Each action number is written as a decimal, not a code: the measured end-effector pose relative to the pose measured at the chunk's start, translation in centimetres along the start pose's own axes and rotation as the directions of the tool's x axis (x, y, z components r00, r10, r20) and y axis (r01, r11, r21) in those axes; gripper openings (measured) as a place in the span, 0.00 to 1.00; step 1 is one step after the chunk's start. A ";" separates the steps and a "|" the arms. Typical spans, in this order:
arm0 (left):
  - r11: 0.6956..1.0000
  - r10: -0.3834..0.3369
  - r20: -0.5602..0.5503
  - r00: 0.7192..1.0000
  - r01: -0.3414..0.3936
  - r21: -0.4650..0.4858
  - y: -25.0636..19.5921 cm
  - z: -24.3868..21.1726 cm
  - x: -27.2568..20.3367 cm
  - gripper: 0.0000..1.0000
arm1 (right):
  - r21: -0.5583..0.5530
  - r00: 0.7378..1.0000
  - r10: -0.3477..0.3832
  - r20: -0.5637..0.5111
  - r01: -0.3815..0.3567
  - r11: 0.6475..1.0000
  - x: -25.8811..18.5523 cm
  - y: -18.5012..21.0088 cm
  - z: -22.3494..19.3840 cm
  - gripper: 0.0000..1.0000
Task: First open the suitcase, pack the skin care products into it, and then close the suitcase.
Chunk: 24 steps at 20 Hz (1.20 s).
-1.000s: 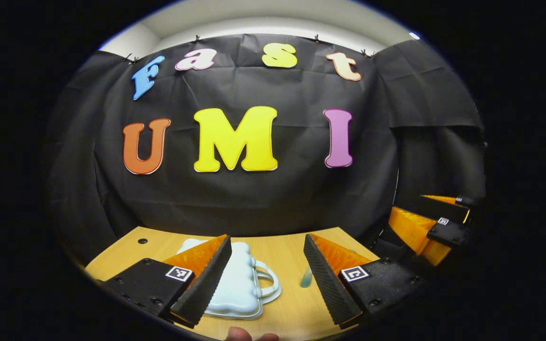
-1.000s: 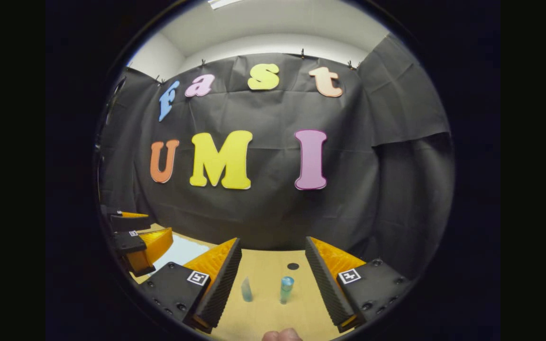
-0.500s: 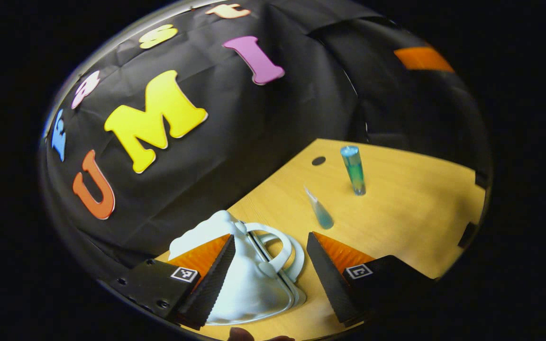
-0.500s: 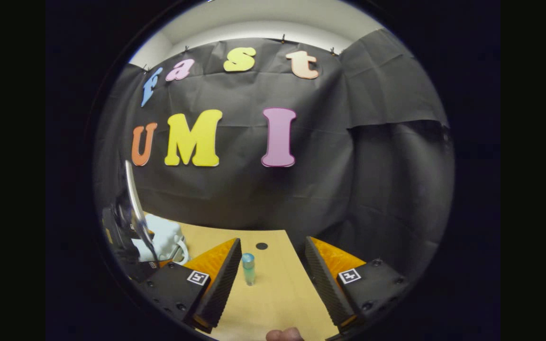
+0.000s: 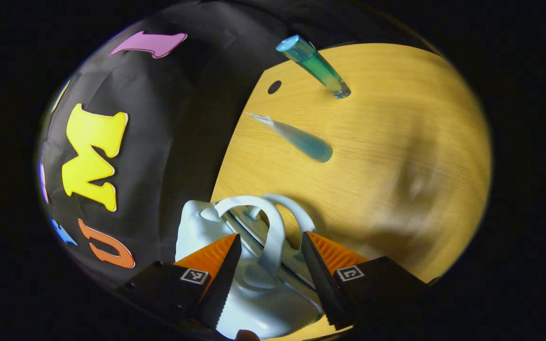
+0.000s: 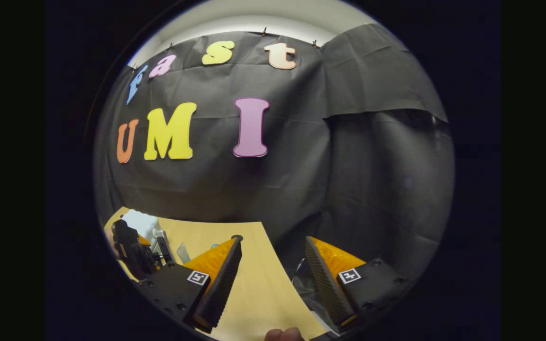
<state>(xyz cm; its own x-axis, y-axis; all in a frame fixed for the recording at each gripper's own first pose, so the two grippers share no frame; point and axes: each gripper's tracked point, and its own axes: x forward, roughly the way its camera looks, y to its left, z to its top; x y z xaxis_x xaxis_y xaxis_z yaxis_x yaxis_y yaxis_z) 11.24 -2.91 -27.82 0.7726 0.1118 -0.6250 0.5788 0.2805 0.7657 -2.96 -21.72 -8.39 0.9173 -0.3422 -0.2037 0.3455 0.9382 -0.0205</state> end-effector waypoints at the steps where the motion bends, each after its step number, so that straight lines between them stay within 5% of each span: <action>1: 1.000 -0.001 -0.004 1.000 0.001 0.013 0.0 0.3 0.0 0.78 | 0.003 1.000 -0.008 -0.006 0.008 1.000 0.0 -0.3 -0.2 0.80; 7: 0.995 -0.006 -0.079 0.997 0.014 0.094 0.0 -0.6 1.8 0.60 | 0.017 0.999 -0.028 -0.017 0.028 0.999 -0.5 -0.9 -0.8 0.80; 9: 0.994 0.014 -0.081 0.997 -0.005 0.112 0.7 -0.5 1.9 0.44 | 0.009 0.999 -0.029 -0.014 0.029 1.000 -0.8 -1.0 -0.7 0.80; 10: 0.995 0.004 -0.085 0.996 0.005 0.098 0.7 -0.5 1.9 0.27 | 0.013 1.000 -0.028 -0.011 0.028 1.000 -1.1 -0.9 -0.6 0.80; 14: 0.995 0.073 -0.042 0.996 -0.070 0.066 2.9 0.1 -0.2 0.18 | 0.017 1.000 -0.016 0.006 0.016 1.000 -1.9 0.2 0.0 0.80; 20: 0.959 0.216 0.071 0.974 -0.198 -0.203 12.5 -2.3 -6.5 0.04 | -0.016 0.997 0.073 0.038 -0.072 0.997 -3.4 5.0 1.3 0.80; 22: 0.919 0.247 0.130 0.960 -0.190 -0.346 15.9 -4.4 -8.5 0.03 | -0.037 0.993 0.111 0.048 -0.110 0.993 -3.7 7.2 1.8 0.80; 24: 0.848 0.341 0.153 0.928 -0.233 -0.477 20.0 -7.8 -10.8 0.03 | -0.056 0.987 0.150 0.051 -0.147 0.988 -4.1 9.4 2.3 0.80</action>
<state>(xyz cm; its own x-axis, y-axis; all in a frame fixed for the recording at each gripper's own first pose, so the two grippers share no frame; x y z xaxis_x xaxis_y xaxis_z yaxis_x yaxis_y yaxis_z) 12.40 8.95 -6.98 0.9538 0.0533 -0.2957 0.1866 0.6664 0.7219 -3.03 -11.56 -5.54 0.9676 -0.1998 -0.1545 0.1950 0.9798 -0.0453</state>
